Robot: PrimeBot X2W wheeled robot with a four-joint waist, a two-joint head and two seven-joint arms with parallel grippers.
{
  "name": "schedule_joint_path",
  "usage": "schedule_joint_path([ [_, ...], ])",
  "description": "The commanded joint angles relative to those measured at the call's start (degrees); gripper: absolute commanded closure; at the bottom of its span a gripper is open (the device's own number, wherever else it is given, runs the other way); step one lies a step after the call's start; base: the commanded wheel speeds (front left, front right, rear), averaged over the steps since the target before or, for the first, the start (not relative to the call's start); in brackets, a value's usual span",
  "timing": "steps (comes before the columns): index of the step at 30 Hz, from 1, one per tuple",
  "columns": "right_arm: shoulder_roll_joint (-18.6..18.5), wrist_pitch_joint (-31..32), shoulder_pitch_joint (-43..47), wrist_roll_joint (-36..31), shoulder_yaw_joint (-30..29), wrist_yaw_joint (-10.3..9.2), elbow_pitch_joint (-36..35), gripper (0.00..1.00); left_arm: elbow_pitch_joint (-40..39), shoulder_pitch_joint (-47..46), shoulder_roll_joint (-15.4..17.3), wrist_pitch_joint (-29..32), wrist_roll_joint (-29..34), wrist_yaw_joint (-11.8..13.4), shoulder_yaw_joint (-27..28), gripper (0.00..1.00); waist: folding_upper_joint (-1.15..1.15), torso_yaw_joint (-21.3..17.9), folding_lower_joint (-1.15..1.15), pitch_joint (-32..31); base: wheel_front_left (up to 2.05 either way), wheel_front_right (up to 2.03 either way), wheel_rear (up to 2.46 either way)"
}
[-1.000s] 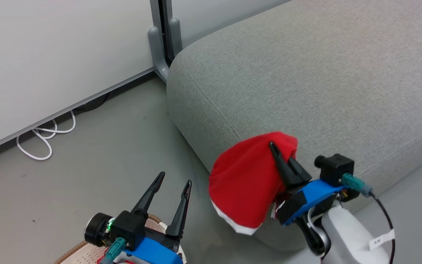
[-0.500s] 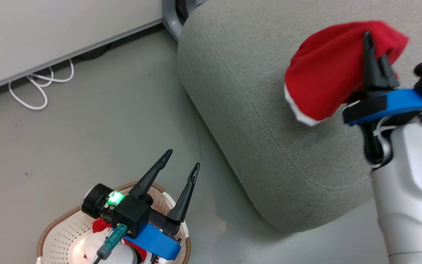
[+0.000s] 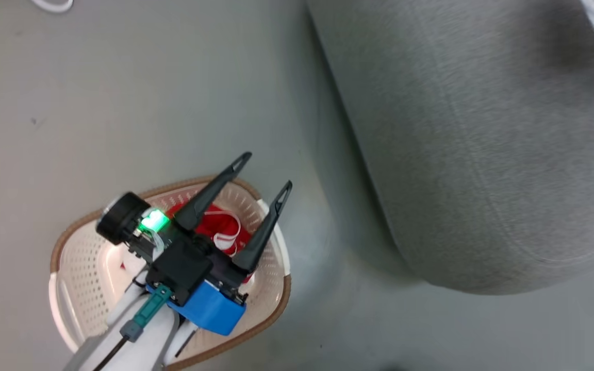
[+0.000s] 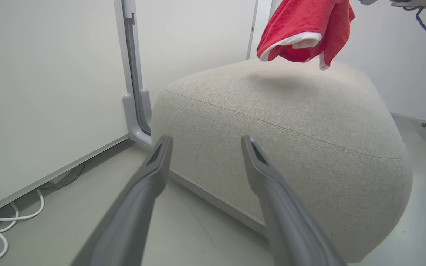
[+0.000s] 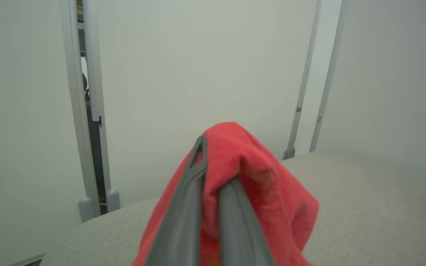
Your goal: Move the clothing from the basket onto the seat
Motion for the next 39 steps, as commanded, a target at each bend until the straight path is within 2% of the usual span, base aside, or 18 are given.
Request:
schedule_joint_path([
  [1,-0.18,-0.22,-0.51,-0.3,-0.57,0.03,0.83,1.0,-0.54,-1.3,0.6,-0.15,0.31,-0.01,0.27,0.0,0.0,3.17,-0.01,4.44,0.0,0.0,0.0],
  [8,1.64,-0.22,0.31,0.72,-6.49,0.03,5.29,1.0,-1.92,-0.82,1.11,-0.15,1.17,0.39,1.9,0.0,0.0,3.54,-0.01,6.36,0.0,0.0,0.0],
  [18,3.52,-0.22,2.03,-2.75,-7.3,0.03,9.33,1.0,-1.47,-0.43,0.57,-0.15,1.39,0.18,2.22,0.0,0.0,2.64,-0.01,5.3,0.0,0.0,0.0],
  [19,3.63,-0.22,2.25,-3.03,-7.45,0.03,9.4,0.83,-1.3,-0.48,0.45,-0.15,1.31,0.16,2.13,0.0,0.0,2.58,-0.01,5.04,0.0,0.0,0.0],
  [20,3.84,-0.22,2.5,-3.31,-7.55,0.03,9.48,0.61,-1.16,-0.49,0.3,-0.15,1.19,0.13,2.02,0.0,0.0,2.51,-0.01,4.74,0.0,0.0,0.0],
  [21,4.03,-0.22,2.76,-3.72,-7.46,0.03,9.63,0.35,-1.02,-0.48,0.17,-0.15,1.07,0.1,1.91,0.0,0.0,2.45,-0.01,4.43,0.0,0.0,0.0],
  [22,4.15,-0.21,2.83,-4.06,-7.38,0.03,9.81,0.02,-0.87,-0.45,0.06,-0.15,0.96,0.07,1.84,0.0,0.0,2.39,-0.01,4.14,0.0,0.0,0.0],
  [23,4.15,-0.22,2.98,-4.46,-7.38,0.03,10.01,0.0,-0.7,-0.39,-0.07,-0.15,0.81,0.04,1.76,0.0,0.0,2.34,-0.01,3.83,0.0,0.0,0.0],
  [39,3.14,-0.22,3.66,-5.73,-7.06,0.03,13.3,0.0,0.58,0.21,-1.5,-0.15,-0.13,-0.16,1.76,0.0,0.0,2.25,-0.01,0.88,0.0,0.0,0.0],
])
